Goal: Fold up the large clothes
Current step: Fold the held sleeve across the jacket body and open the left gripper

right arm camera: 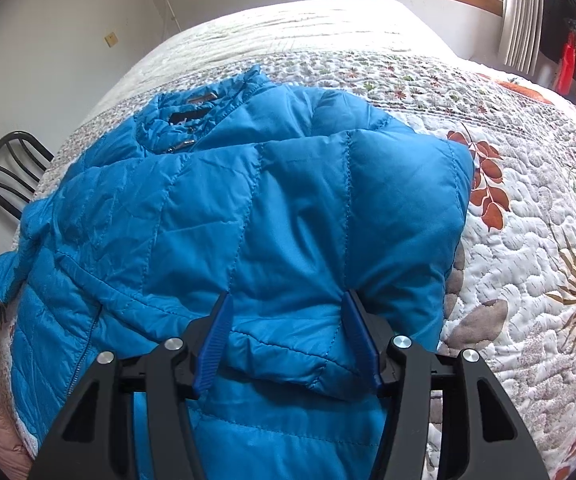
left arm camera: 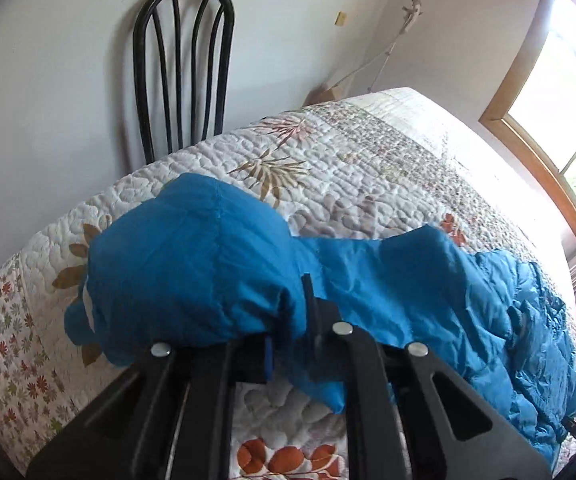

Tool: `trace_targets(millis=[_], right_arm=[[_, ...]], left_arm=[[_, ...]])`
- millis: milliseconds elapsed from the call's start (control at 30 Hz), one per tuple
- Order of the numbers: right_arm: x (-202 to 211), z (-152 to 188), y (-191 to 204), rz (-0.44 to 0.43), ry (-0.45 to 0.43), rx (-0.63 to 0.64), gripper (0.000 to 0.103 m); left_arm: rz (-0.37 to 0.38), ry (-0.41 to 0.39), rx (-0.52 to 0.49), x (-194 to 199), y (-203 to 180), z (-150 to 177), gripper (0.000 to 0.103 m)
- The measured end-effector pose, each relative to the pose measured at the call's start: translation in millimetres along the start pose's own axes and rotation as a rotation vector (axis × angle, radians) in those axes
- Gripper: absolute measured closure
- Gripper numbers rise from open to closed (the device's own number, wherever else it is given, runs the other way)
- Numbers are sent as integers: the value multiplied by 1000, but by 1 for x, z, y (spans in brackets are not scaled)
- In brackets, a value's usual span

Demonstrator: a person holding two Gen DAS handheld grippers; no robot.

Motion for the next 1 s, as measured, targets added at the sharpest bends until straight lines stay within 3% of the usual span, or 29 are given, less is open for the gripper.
trace_targets(millis=[233,533,633,767,900,1000], right_arm=[[5,1,-1,-19,-7,-7,48],[6,2,-1,-8,-2,5,48],[5,3,-2,-14,-2,3,48],[4,3,-3,-20,-2,3,48],[3,3,-4,-28,-2,0,48],[1,3,-4,-31,0,5,47]], left_arm=[[171,-65,-189,47,-89,22,95],[375,11,-465,68,-229,108,95],[410,43,-543,64,-261,145,95],[446,142,-614,48,-291,192,95],[449,242,-662,25,-309,232,95],[437,263,-693,10,-312,249,94]])
Point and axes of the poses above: each gripper's, at about its wrist camera, not at the fingertips, and x roughly against the way its jaws point, y to its left, z to its underside, the point moved 6 cm from there along -x, roughly the way its jaws point, and after that the axes turned 13 degrees about x, right-handed, at the moved point
